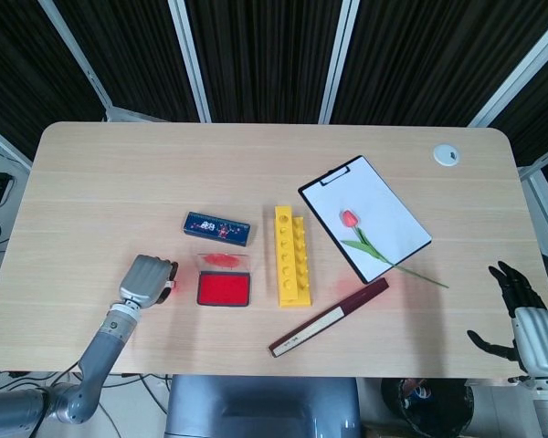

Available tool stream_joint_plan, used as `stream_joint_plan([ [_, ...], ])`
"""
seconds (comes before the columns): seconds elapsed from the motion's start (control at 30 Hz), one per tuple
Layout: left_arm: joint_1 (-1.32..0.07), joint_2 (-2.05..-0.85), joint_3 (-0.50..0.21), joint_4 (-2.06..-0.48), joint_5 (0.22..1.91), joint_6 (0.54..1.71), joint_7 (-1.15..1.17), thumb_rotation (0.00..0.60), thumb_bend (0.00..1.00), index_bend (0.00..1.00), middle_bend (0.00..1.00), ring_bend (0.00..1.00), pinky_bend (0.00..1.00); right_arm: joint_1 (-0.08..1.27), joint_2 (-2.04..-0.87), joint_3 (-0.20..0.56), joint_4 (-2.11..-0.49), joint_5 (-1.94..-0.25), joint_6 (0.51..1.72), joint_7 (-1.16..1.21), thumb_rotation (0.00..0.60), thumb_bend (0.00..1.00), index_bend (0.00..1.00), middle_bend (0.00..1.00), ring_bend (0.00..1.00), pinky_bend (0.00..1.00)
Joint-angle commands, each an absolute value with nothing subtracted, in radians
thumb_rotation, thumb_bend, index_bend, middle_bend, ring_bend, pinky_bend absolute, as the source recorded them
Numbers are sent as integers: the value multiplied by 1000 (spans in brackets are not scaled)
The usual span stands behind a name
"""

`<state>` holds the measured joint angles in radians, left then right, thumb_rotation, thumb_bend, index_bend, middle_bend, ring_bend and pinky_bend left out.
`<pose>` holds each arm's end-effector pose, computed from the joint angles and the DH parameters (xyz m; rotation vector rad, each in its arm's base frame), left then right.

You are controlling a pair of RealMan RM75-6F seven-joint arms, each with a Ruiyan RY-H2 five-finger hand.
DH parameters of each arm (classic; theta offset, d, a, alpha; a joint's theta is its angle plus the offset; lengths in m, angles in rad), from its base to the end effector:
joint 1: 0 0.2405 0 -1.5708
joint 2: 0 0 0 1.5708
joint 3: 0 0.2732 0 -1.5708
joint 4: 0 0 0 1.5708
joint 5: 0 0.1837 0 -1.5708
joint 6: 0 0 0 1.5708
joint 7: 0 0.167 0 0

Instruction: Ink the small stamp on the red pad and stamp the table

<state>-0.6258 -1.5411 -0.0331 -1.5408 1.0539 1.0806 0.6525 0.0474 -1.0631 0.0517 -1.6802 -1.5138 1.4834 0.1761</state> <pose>-0.2128 0.3223 -0.0045 -1.8997 -0.7895 -0.6146 -0.3114 -0.1911 0.2020 1.3067 -1.0628 1.0308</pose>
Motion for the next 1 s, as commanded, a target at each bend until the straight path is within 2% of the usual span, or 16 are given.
stream_joint_plan([
  [0.03, -630, -1545, -39, -1556, 1067, 1079, 642, 600, 460, 701, 690, 557, 620, 47, -1063, 52, -1680, -1514, 1484, 177, 600, 237, 0, 0, 0, 192],
  [0.47, -667, -1617, -95, -1586, 1108, 1070, 586, 600, 486, 763, 754, 617, 692, 47, -1061, 53, -1679, -1514, 1485, 184, 600, 237, 0, 0, 0, 192],
  [1.0, -744, -1696, -145, -1569, 960, 1023, 719, 600, 495, 769, 760, 620, 694, 47, -1058, 54, -1679, -1510, 1483, 194, 600, 237, 0, 0, 0, 192],
])
